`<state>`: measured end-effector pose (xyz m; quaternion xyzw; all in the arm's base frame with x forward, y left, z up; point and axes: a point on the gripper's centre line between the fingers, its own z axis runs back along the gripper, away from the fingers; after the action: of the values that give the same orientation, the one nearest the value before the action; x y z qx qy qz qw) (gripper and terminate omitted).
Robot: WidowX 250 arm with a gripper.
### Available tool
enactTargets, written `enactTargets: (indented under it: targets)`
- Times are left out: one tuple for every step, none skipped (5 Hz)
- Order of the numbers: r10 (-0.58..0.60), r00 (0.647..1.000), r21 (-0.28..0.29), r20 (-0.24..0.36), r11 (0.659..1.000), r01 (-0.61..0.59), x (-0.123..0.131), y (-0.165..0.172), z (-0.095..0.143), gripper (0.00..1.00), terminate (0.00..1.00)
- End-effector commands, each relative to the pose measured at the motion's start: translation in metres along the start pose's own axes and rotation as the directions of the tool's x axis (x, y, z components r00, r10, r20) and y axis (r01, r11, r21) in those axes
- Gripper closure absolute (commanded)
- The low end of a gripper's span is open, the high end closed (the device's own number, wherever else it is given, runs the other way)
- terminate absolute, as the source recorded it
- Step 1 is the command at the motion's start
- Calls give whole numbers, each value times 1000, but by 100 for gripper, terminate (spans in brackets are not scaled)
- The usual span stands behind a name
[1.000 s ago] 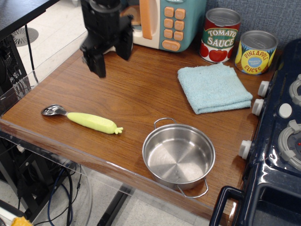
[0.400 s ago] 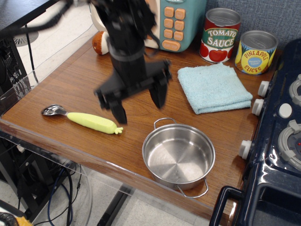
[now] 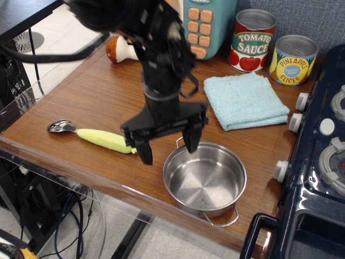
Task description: Grabbed the pot and moved it to the microwave
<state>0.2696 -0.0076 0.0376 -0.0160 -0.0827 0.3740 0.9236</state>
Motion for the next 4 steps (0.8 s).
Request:
enactTargets:
  targets:
    - [-183,982,-43,-50,983,181,-15,1,-5,0,0]
    - [-200,979,-47,-50,979,197,-18,2,-4,0,0]
    - [-185,981,-54,-50,982,182,-16,3,-8,100,0]
    - [-174,984,-64,-48,983,171,-14,3,-7,100,0]
